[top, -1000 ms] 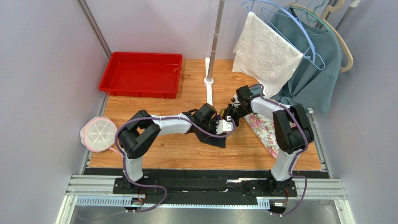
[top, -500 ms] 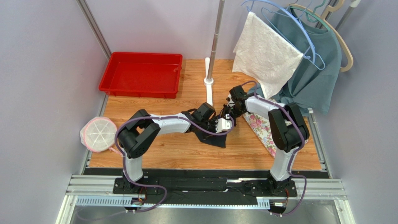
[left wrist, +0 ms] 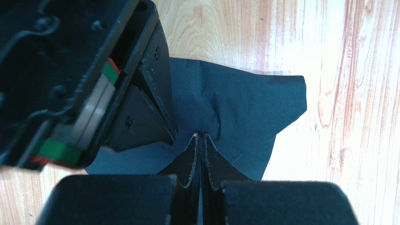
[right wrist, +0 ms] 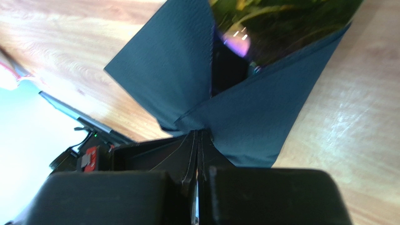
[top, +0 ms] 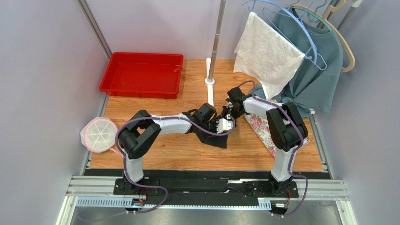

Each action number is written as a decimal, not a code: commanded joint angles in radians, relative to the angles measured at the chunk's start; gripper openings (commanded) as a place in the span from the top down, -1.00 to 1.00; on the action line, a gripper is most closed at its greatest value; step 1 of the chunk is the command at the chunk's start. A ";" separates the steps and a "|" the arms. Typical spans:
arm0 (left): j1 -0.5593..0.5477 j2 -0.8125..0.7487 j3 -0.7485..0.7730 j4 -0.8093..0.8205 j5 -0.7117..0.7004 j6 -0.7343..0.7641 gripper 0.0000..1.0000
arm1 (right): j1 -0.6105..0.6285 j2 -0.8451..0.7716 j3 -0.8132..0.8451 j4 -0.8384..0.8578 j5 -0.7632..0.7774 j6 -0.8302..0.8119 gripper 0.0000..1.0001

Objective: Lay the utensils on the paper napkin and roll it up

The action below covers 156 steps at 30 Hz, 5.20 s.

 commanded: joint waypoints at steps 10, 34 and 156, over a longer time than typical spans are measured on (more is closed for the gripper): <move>0.002 -0.011 -0.014 0.023 0.036 -0.037 1.00 | 0.014 0.052 0.013 0.071 0.093 -0.033 1.00; 0.177 -0.161 -0.156 0.284 0.404 -1.185 0.92 | 0.024 0.095 -0.019 0.085 0.049 -0.104 1.00; 0.209 0.216 0.066 0.035 0.177 -1.029 0.99 | -0.059 0.011 -0.105 0.120 0.007 -0.079 0.85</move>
